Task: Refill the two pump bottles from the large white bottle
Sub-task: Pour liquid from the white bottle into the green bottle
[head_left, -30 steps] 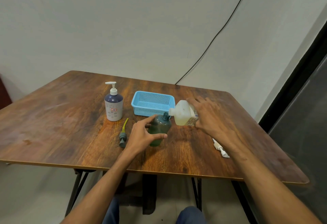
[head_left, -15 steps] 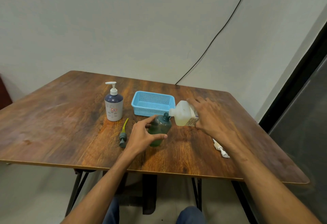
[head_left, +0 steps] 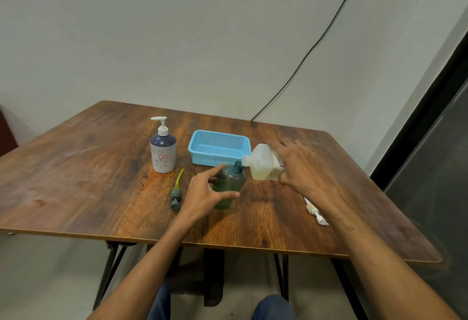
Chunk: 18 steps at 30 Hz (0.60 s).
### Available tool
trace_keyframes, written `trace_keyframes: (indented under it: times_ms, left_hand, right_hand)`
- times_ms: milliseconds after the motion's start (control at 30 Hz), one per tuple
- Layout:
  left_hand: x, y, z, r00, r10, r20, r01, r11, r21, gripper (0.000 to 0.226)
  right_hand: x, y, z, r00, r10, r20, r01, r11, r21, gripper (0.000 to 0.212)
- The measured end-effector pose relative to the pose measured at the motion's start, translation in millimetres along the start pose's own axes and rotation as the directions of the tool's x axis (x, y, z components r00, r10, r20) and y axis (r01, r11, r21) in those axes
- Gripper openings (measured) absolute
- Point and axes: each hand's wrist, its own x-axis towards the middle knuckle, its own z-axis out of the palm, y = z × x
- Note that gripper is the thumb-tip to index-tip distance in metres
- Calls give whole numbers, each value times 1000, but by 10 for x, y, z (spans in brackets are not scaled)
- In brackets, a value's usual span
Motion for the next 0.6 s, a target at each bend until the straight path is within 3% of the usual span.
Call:
trace_keyframes:
  times_ms: [600]
  left_hand:
    - [-3, 12, -6, 1000, 2, 0, -2, 1000, 3, 89]
  right_hand:
    - [6, -1, -10, 1000, -5, 6, 5, 1000, -9, 75]
